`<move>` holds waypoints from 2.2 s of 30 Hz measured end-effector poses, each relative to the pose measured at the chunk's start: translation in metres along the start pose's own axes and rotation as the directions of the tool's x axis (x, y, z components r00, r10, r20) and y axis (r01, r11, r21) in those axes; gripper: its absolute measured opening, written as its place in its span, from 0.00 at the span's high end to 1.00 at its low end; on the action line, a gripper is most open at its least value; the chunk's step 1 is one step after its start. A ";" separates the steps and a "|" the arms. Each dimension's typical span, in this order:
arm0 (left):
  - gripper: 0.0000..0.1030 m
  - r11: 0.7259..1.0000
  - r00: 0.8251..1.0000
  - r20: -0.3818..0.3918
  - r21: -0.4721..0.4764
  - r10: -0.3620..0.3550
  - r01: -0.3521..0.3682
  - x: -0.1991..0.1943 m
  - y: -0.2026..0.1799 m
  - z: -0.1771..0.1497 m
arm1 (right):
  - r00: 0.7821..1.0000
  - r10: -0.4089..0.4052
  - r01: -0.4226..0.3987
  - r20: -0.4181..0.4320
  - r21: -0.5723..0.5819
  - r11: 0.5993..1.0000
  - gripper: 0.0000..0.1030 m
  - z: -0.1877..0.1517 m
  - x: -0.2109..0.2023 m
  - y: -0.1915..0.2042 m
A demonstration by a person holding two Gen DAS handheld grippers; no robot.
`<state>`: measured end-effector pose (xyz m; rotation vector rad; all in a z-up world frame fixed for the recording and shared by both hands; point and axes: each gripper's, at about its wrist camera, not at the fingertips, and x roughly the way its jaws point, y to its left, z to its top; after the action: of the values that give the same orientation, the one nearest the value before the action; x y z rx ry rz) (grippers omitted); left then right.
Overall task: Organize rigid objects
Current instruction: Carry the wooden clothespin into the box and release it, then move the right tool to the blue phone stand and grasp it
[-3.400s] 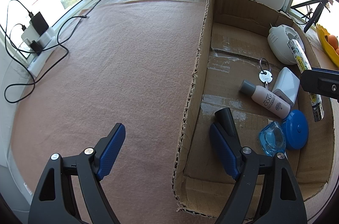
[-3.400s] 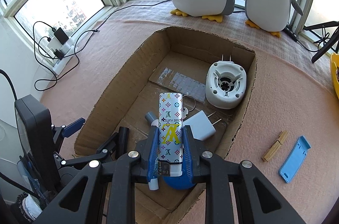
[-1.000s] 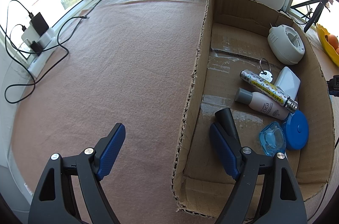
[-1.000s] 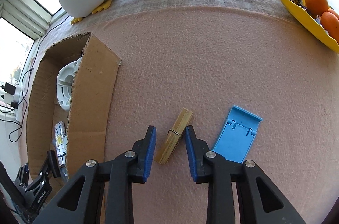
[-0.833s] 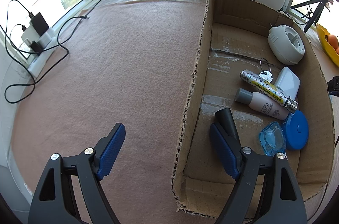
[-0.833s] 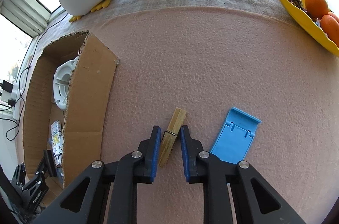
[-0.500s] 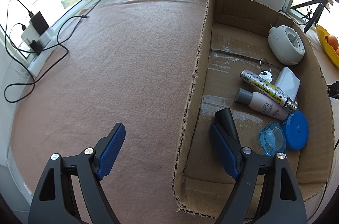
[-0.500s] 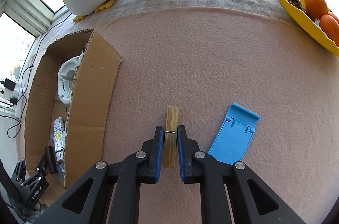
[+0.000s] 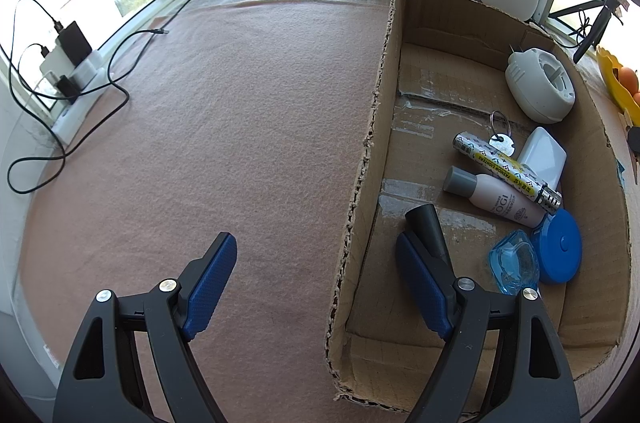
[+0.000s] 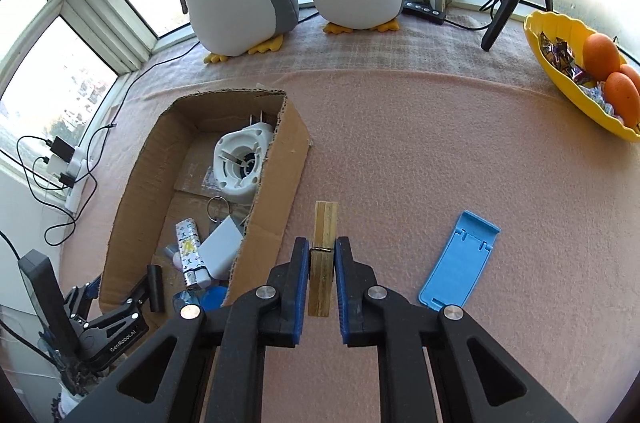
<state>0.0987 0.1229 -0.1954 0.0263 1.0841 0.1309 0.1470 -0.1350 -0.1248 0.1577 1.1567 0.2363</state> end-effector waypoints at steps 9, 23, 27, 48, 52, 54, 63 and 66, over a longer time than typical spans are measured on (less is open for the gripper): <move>0.19 1.000 1.000 0.000 0.000 -0.001 0.001 0.000 0.000 0.000 | 0.998 0.055 -0.050 0.028 -0.137 0.989 0.89 -0.004 -0.011 0.057; 0.19 1.000 1.000 0.000 -0.001 -0.001 0.001 0.000 0.000 0.000 | 0.997 0.079 -0.083 -0.025 -0.249 0.965 0.89 -0.020 0.007 0.100; 0.19 1.000 1.000 0.000 0.000 -0.001 0.001 0.000 0.000 0.000 | 0.996 0.078 -0.084 -0.033 -0.262 0.961 0.89 -0.024 0.010 0.103; 0.19 1.000 1.000 0.001 0.000 0.000 0.000 0.001 -0.001 -0.001 | 0.998 0.025 -0.016 0.055 -0.155 0.988 0.61 -0.019 -0.016 0.061; 0.19 1.000 1.000 0.001 0.000 0.000 0.000 0.001 -0.001 -0.001 | 0.997 -0.022 0.027 0.071 -0.074 0.997 0.61 -0.015 -0.022 0.029; 0.19 1.000 1.000 0.001 0.000 0.000 0.000 0.001 -0.001 -0.001 | 0.997 -0.045 0.047 0.066 -0.033 0.998 0.61 -0.015 -0.023 0.013; 0.19 1.000 1.000 0.001 0.000 0.000 0.000 0.001 -0.001 -0.001 | 0.987 -0.158 0.156 0.007 0.105 0.982 0.50 -0.010 -0.014 -0.052; 0.19 1.000 1.000 0.001 0.001 0.000 0.000 0.001 -0.001 -0.001 | 0.988 -0.148 0.152 -0.033 0.165 0.975 0.50 -0.009 -0.005 -0.073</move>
<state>0.0980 0.1217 -0.1966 0.0274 1.0828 0.1305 0.1444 -0.2062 -0.1418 0.2148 1.2032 0.0067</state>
